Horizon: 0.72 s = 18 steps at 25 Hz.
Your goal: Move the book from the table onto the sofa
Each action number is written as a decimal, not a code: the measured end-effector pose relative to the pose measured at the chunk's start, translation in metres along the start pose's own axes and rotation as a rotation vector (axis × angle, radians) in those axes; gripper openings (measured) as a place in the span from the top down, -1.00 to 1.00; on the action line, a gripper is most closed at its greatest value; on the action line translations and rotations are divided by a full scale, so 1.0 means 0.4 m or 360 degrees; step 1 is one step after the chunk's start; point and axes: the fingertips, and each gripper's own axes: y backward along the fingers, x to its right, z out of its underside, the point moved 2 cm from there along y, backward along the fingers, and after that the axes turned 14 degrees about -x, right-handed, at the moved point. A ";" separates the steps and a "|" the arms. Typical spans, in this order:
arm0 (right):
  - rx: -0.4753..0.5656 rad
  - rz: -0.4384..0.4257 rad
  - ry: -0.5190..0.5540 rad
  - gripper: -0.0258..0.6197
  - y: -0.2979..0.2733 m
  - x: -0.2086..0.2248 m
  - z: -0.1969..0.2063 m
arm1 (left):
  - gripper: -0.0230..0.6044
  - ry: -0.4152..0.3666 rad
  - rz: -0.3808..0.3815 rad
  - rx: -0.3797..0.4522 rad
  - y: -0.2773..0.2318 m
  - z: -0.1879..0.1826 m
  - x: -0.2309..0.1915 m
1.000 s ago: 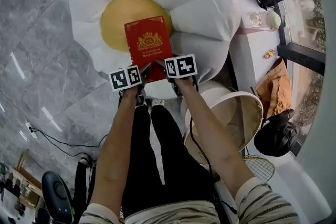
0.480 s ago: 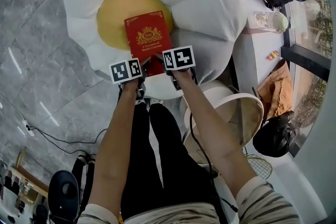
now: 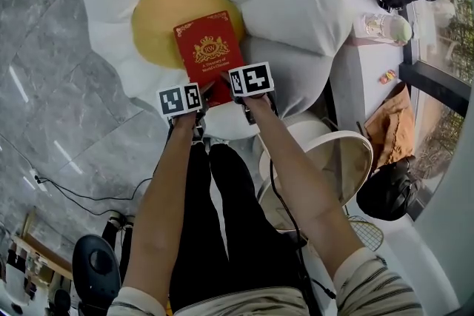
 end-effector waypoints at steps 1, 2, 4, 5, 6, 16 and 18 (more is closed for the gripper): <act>-0.0014 -0.0006 -0.0018 -0.03 -0.006 0.006 0.004 | -0.20 0.0014 0.0022 -0.0004 -0.007 0.003 -0.002; -0.0035 -0.0015 -0.0029 -0.03 -0.014 0.011 0.009 | -0.18 0.0013 0.0026 -0.0012 -0.012 0.005 -0.005; -0.0064 -0.0060 -0.0065 -0.03 -0.031 0.015 0.017 | -0.17 -0.0018 0.0004 -0.0026 -0.020 0.008 -0.014; -0.0074 -0.0082 -0.0090 -0.03 -0.037 0.016 0.021 | -0.17 -0.0028 0.0001 -0.0031 -0.024 0.010 -0.019; -0.0082 -0.0088 -0.0104 -0.03 -0.042 0.019 0.024 | -0.17 -0.0027 0.0012 -0.0035 -0.027 0.013 -0.022; -0.0145 0.0098 -0.0012 0.11 -0.055 0.052 0.042 | 0.01 -0.0098 0.0051 -0.0074 -0.034 0.018 -0.012; -0.0112 0.0110 -0.0036 0.19 -0.041 0.058 0.036 | 0.05 -0.0080 0.0063 -0.0052 -0.024 0.019 -0.013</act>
